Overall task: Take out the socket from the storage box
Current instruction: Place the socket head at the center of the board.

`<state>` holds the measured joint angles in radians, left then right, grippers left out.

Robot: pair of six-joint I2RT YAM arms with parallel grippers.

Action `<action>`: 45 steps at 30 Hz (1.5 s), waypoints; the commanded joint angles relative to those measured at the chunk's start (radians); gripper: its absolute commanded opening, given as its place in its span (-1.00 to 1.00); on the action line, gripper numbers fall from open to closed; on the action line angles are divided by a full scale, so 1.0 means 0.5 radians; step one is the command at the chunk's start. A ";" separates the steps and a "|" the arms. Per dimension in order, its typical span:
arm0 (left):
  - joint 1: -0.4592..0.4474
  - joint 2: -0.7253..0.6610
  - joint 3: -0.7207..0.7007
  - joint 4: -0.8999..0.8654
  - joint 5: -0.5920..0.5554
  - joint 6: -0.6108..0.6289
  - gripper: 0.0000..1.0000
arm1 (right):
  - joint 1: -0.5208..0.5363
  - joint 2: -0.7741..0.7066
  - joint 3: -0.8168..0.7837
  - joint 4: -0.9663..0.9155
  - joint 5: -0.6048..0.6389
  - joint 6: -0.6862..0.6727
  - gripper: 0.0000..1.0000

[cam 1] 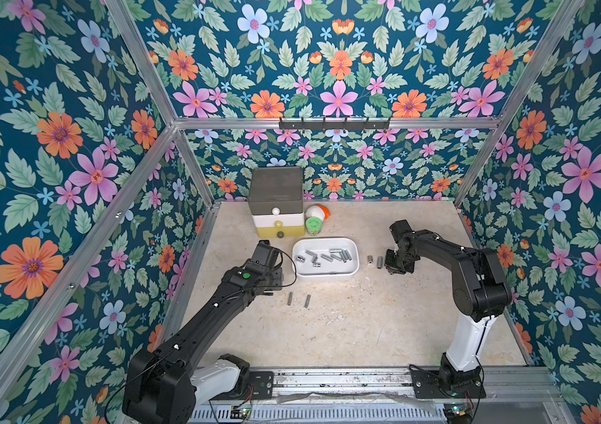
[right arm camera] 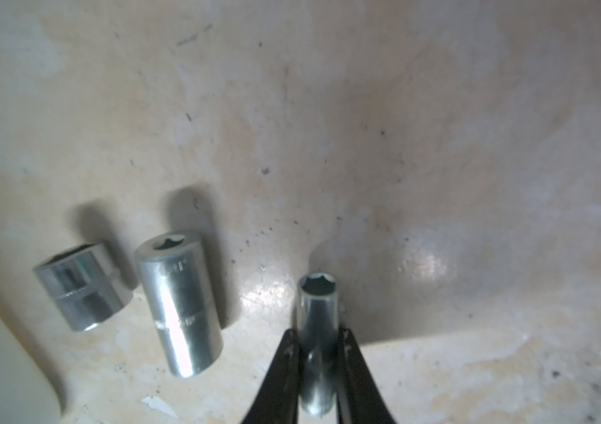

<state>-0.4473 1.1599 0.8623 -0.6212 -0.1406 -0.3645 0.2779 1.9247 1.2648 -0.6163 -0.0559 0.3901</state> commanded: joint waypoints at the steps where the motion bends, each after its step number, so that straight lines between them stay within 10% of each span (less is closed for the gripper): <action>1: -0.001 0.002 0.009 0.000 -0.027 0.002 0.18 | 0.003 0.021 -0.012 0.043 0.000 -0.024 -0.55; 17: -0.001 0.008 0.012 0.000 -0.024 0.002 0.18 | 0.014 -0.099 0.014 -0.007 0.017 -0.018 -0.35; 29: -0.016 0.149 0.235 0.009 0.157 -0.028 0.16 | 0.049 -0.735 -0.405 0.190 -0.025 0.023 -0.29; 45: -0.534 1.535 1.451 -0.045 -0.100 -0.486 0.14 | 0.217 -1.609 -1.216 0.602 0.138 0.168 -0.31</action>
<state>-0.7025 1.8599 1.5276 -0.6167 -0.1463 -0.5056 0.3836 1.1400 0.6666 -0.3637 -0.0025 0.4526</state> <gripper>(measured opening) 0.570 0.348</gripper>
